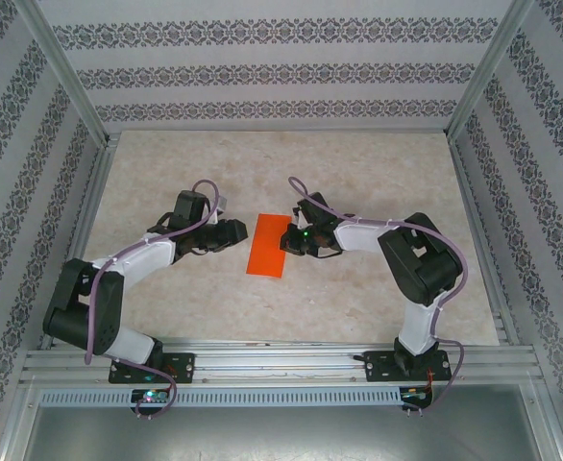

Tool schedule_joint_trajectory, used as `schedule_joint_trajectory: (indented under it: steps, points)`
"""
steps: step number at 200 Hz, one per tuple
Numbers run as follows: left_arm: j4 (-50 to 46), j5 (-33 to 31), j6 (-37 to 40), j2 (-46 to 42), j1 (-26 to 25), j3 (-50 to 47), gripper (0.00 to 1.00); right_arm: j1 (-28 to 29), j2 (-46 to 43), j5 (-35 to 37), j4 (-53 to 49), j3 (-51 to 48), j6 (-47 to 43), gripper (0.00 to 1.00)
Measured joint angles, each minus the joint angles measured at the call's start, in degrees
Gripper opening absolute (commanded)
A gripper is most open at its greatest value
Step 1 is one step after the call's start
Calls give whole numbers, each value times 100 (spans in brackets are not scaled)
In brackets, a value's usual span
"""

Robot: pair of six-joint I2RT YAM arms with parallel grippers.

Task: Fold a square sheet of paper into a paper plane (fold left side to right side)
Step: Third fold the triangle at the center of the table.

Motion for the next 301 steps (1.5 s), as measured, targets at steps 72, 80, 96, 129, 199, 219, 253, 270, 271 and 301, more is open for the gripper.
schedule_joint_trajectory:
  steps: [72,80,96,129,199,219,253,270,271,301]
  points:
    - [-310,227,136,433,0,238,36,-28,94,-138,-463,138,-514,0]
    - [-310,289,131,474,0,238,34,-28,92,-157,-555,164,-662,0]
    - [-304,413,90,544,-2,240,33,-28,92,-190,-686,197,-922,0]
    - [-313,590,42,876,-79,365,32,-28,92,-229,-894,249,-1364,0]
    - [-660,420,-37,1305,-321,546,32,-28,85,-236,-964,260,-1530,0]
    - [-791,343,-39,1388,-396,584,32,-28,85,-236,-966,260,-1530,0]
    - [-940,319,-39,1587,-501,634,30,-28,85,-236,-977,260,-1530,0]
    - [-1054,299,-35,1668,-525,723,29,-28,85,-236,-977,260,-1528,0]
    - [-1064,299,-35,1668,-525,730,29,-28,85,-236,-977,260,-1528,0]
    - [-1202,275,-20,1749,-560,857,29,-28,74,-234,-1003,260,-1528,0]
